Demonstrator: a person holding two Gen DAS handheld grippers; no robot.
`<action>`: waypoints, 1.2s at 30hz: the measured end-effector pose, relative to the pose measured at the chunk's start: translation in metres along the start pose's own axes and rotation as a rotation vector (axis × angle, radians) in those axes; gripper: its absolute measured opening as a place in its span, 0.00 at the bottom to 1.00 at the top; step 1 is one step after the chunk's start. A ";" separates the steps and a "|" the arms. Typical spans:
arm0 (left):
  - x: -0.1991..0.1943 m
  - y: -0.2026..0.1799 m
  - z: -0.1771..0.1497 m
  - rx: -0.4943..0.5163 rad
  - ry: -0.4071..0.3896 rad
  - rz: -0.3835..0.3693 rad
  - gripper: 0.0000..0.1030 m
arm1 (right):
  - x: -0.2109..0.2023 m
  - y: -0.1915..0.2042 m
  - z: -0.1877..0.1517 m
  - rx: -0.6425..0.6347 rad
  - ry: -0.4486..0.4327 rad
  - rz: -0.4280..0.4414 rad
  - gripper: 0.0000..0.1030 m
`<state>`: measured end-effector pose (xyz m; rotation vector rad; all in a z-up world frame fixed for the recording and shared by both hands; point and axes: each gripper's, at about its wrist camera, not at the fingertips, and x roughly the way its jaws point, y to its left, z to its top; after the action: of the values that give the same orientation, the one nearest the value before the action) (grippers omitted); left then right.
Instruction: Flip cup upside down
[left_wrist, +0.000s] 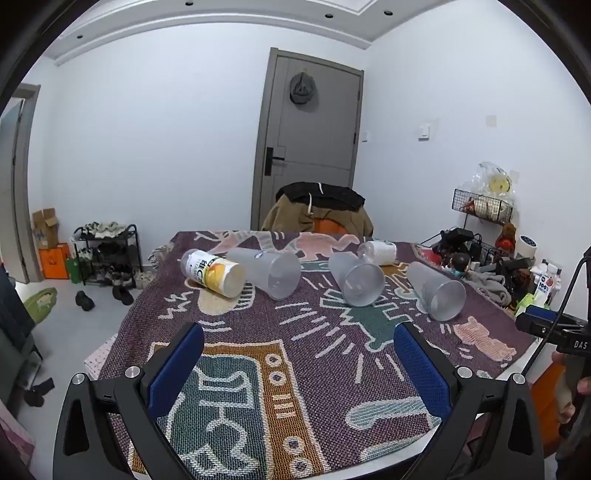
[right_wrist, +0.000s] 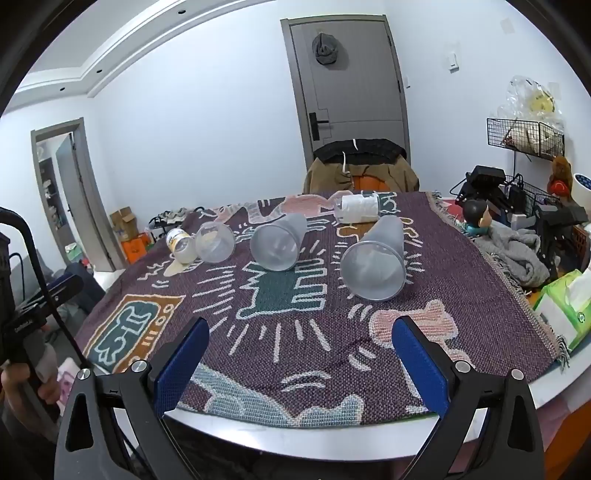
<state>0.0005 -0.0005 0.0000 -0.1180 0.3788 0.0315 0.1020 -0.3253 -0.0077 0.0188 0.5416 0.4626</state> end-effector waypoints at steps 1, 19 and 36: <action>0.000 0.000 0.000 0.003 -0.001 0.002 1.00 | 0.000 0.000 0.000 0.000 0.001 0.000 0.98; -0.005 -0.001 0.003 0.024 -0.041 -0.028 1.00 | 0.003 0.003 -0.003 -0.006 0.001 0.005 0.97; -0.006 -0.001 -0.001 0.021 -0.080 -0.032 1.00 | -0.005 0.013 -0.004 -0.060 -0.058 -0.026 0.97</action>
<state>-0.0053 -0.0020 0.0016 -0.1013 0.2976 0.0008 0.0905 -0.3167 -0.0070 -0.0324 0.4701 0.4517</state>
